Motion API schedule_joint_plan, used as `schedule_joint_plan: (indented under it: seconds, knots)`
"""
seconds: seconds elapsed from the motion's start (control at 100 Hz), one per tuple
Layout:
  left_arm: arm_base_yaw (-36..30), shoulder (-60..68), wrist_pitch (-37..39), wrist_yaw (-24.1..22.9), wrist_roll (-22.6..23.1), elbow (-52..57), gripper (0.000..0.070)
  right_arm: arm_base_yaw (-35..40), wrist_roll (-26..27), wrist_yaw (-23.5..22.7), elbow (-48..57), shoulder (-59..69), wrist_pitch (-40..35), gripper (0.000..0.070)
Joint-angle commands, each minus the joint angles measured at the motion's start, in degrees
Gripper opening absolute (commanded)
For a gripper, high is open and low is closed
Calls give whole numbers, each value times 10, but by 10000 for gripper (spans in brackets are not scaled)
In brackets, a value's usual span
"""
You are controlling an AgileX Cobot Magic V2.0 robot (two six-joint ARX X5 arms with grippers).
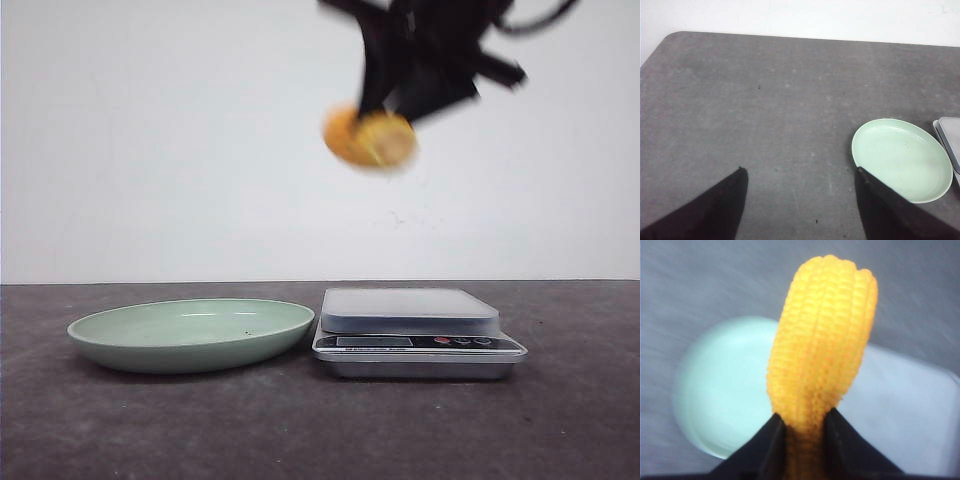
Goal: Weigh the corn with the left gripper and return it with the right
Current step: 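Lift the corn with the right gripper and carry it over the plate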
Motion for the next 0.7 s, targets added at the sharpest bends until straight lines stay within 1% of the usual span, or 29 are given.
schedule_joint_plan:
  seconds: [0.0,0.17,0.23,0.36,0.45,0.54,0.69]
  knots:
    - [-5,3,3,-5,1,5,393,25,9,-4,10,13,18,0]
    - [-5,3,0,-5,1,5,393,68,37,0,15,42,71,0]
    - [-5,3,-1,-5,1,6,393,76,45,10,24,64,72,0]
    - [-5,3,-2,-5,-3,5,393,85,46,9,45,122,80,0]
    - [-5,3,-2,-5,-3,5,393,87,61,9,65,166,92,0]
    - [-5,3,-2,-5,-3,5,393,87,98,7,94,210,95,0]
    - [-5,3,-2,-5,-3,5,393,89,108,10,143,268,86,0]
